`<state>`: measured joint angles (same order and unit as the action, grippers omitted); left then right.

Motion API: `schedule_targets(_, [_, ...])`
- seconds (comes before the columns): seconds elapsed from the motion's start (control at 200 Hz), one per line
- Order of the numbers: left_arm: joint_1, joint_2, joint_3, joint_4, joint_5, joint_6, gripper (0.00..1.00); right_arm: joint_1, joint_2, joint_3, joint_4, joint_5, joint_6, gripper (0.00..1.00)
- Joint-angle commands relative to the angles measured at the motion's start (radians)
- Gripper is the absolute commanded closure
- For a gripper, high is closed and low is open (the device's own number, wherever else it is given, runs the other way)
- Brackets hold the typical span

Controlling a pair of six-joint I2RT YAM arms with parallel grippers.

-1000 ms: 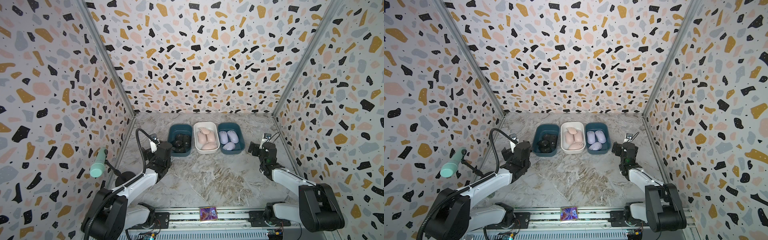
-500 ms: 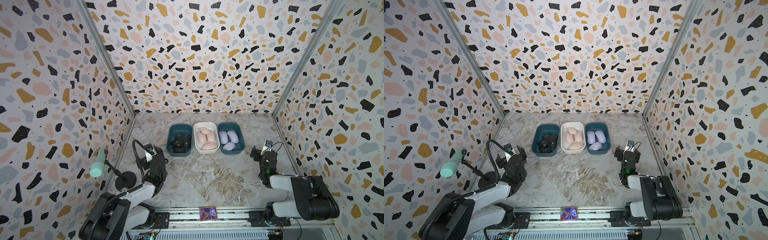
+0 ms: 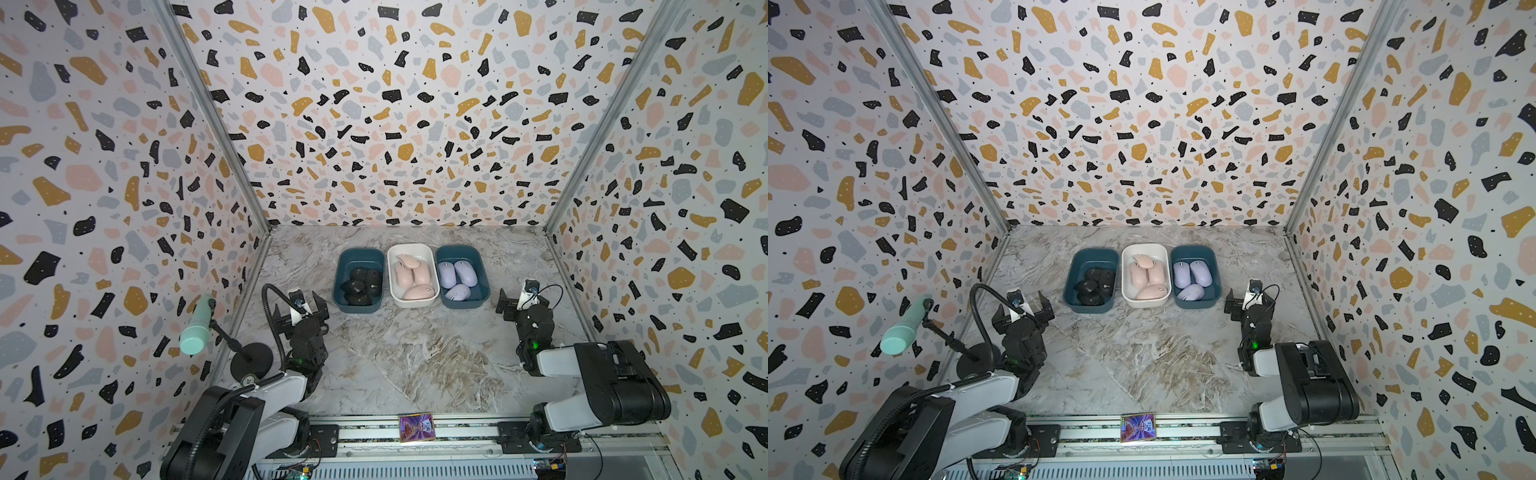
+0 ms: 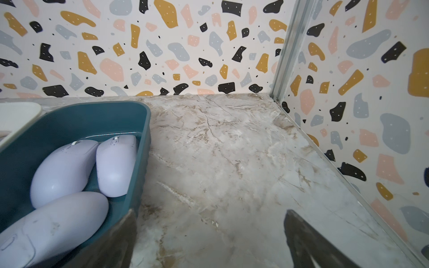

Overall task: Place the mice by color into the storage box
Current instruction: Reset both arms

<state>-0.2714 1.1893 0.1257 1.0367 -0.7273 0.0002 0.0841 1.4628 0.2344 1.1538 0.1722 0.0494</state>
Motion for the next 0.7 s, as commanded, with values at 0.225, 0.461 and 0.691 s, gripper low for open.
schedule_targets(0.225, [0.089, 0.239, -0.008, 0.315, 0.126, -0.029, 0.0, -0.009, 0.03, -0.025, 0.091, -0.09, -0.039, 0.01])
schedule_targets(0.461, [0.124, 0.203, 0.029, 0.173, 0.192, -0.055, 0.01, -0.008, 0.028, -0.024, 0.089, -0.09, -0.043, 0.01])
schedule_targets(0.691, [0.126, 0.201, 0.025, 0.182, 0.186, -0.057, 0.01, -0.005, 0.027, -0.028, 0.093, -0.085, -0.045, 0.01])
